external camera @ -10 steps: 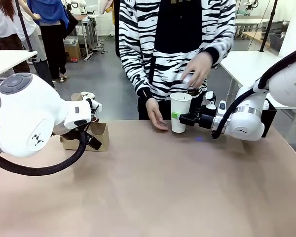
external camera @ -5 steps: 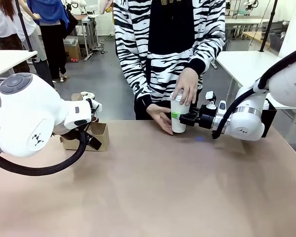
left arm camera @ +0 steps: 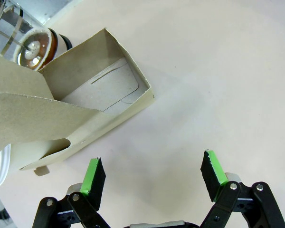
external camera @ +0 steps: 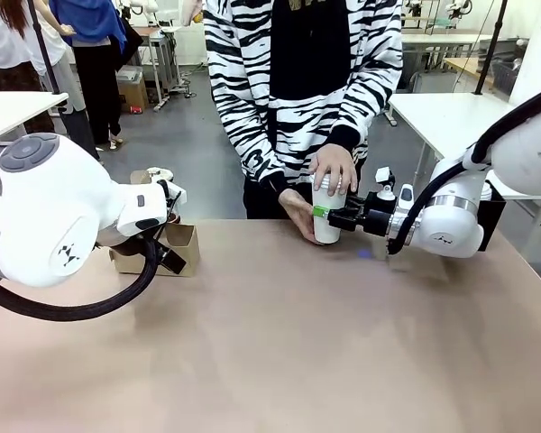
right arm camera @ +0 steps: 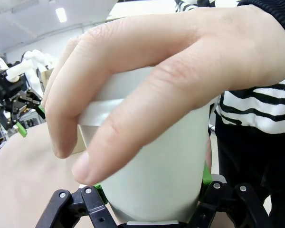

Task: Pour a drink into a cup and package it in a carrier.
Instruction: When a person places the Paper Cup Lid on the 600 ml Paper Cup , lift the 600 ml Paper Cup.

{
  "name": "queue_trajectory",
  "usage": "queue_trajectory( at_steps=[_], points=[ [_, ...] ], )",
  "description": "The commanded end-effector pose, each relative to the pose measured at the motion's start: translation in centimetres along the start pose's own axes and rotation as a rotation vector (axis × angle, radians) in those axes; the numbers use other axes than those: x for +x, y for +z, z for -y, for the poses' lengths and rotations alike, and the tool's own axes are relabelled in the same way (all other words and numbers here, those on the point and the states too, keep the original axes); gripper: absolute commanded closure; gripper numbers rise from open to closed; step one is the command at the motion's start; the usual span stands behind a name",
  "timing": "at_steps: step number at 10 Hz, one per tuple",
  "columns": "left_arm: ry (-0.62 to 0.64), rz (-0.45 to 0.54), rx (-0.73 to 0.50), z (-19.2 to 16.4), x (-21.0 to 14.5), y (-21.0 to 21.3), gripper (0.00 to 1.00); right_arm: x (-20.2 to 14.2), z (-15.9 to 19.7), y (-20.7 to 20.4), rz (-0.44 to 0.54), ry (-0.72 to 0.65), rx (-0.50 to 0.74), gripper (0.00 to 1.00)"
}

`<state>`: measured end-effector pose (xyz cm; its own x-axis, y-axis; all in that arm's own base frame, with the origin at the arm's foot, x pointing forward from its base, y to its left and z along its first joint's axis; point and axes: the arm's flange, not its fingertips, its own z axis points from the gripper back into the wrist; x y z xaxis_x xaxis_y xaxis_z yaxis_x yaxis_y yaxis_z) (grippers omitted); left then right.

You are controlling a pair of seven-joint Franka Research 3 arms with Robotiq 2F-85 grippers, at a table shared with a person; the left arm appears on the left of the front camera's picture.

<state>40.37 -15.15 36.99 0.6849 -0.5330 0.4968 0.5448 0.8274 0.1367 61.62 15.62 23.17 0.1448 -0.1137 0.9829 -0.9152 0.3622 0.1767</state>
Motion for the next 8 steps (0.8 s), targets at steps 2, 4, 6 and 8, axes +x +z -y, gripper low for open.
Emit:
queue_trajectory(
  at_steps=[2, 4, 6, 8],
  points=[
    [0.000, 0.001, -0.002, 0.01, 0.00, 0.05, 0.00, 0.33, -0.27, -0.16, 0.003, 0.015, 0.003, 0.20],
    [0.000, 0.001, -0.002, 0.01, 0.00, 0.05, 0.00, 0.33, -0.27, -0.16, 0.003, 0.015, 0.003, 0.20],
    [0.000, 0.001, -0.002, 0.01, 0.00, 0.05, 0.00, 0.33, -0.27, -0.16, 0.003, 0.015, 0.003, 0.20],
    [0.000, 0.001, -0.002, 0.01, 0.00, 0.05, 0.00, 0.33, -0.27, -0.16, 0.003, 0.015, 0.003, 0.20]
  ],
)
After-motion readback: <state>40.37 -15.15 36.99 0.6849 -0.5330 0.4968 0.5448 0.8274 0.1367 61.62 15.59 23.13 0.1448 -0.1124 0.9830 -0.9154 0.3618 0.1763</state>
